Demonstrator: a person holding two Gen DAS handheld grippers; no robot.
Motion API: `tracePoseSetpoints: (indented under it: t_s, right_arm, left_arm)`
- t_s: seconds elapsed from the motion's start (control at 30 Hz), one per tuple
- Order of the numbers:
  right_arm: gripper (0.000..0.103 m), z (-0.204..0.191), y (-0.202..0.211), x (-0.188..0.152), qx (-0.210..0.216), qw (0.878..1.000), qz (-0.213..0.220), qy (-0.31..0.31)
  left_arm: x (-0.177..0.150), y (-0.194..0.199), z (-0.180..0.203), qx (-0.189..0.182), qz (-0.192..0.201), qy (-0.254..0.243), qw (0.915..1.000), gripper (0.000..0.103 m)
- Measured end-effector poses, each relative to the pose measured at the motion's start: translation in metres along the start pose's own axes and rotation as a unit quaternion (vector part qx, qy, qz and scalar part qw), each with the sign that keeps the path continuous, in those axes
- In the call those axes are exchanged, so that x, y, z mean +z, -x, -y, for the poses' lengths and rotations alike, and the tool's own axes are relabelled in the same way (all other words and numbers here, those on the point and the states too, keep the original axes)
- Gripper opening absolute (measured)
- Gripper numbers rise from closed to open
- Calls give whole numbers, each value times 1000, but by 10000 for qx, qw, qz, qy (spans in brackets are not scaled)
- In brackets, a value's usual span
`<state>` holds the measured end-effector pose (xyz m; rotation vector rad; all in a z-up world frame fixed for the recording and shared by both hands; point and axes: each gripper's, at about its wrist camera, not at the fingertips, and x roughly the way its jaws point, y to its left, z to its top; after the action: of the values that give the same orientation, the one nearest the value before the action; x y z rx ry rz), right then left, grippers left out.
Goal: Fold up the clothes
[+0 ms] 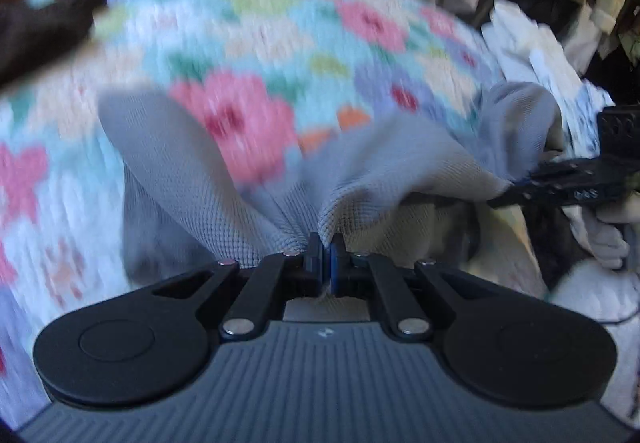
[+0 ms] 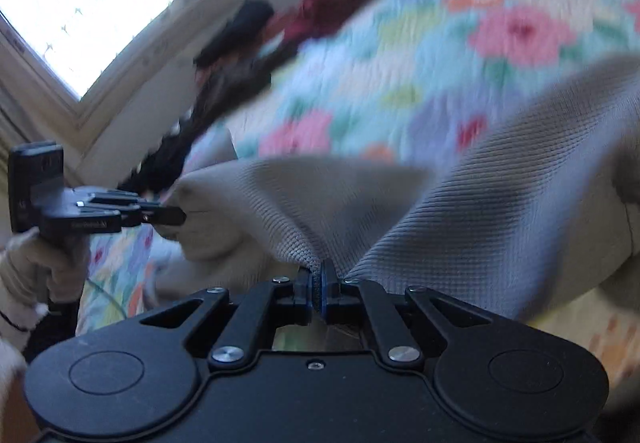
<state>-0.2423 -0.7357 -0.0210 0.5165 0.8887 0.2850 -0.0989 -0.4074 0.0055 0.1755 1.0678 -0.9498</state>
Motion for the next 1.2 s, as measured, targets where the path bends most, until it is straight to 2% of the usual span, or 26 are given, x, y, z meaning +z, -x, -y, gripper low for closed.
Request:
tracePoseSetpoints:
  t_s: [0.07, 0.17, 0.27, 0.33, 0.4, 0.47, 0.6, 0.67, 0.7, 0.73, 0.77, 0.83, 0.9, 0.93, 1.03, 1.07, 1.17, 1.2]
  right_arm:
    - [5, -1, -2, -7, -144, 9998, -163, 46]
    - [5, -6, -7, -11, -338, 9983, -355, 303]
    - [6, -9, -19, -14, -459, 9964, -578, 418]
    - [6, -13, -28, -20, -516, 9946, -744, 510]
    - [7, -15, -34, -25, -541, 9928, -890, 587]
    - [7, -13, -34, -27, -496, 9931, -923, 531]
    - [12, -14, -13, -23, -315, 9960, -753, 369]
    - [16, -18, 11, -13, -297, 9981, -375, 390]
    - [19, -19, 24, -6, -354, 9984, -174, 394]
    - [34, -18, 35, 0, -516, 9979, -15, 401]
    - [53, -16, 45, 6, -718, 9965, 122, 414]
    - [56, -6, 56, 14, -1267, 9908, 238, 416]
    - [56, 11, 58, 19, -1783, 9834, 190, 281]
    - [56, 21, 55, 19, -1905, 9815, 82, 190]
    - [58, 54, 37, 16, -2024, 9784, -390, -127]
    - [59, 57, 34, 15, -2012, 9786, -407, -156]
    - [58, 52, 27, 10, -1882, 9819, -206, -102]
    - [55, 50, 24, 9, -1838, 9828, -139, -84]
  left_arm:
    - [0, 3, 8, 154, -28, -249, 9996, 4]
    - [16, 22, 16, 291, 412, -431, 9978, 7]
    - [34, 33, 18, 244, 814, -405, 9956, 20]
    - [45, 24, 18, 196, 869, -400, 9952, 37]
    - [57, 15, 17, 149, 925, -395, 9948, 43]
    - [62, -8, 17, 70, 777, -406, 9961, 45]
    - [47, -60, 11, -277, 79, -123, 9995, 39]
    - [31, -70, 13, -382, -34, -119, 9992, 33]
    - [24, -71, 15, -371, -43, -203, 9991, 25]
    - [18, -71, 19, -354, -46, -300, 9989, 20]
    - [13, -71, 21, -324, -50, -376, 9988, 18]
    - [5, -66, 25, -371, -39, -468, 9982, 11]
    - [0, -60, 29, -384, -65, -622, 9973, 11]
    - [-3, -57, 33, -359, -81, -752, 9965, 11]
    - [-3, -48, 36, -224, -43, -975, 9950, 11]
    - [-1, -46, 34, -190, -22, -972, 9951, 12]
    - [10, -47, 23, -1, 72, -795, 9968, 26]
    - [14, -49, 19, 56, 100, -746, 9971, 35]
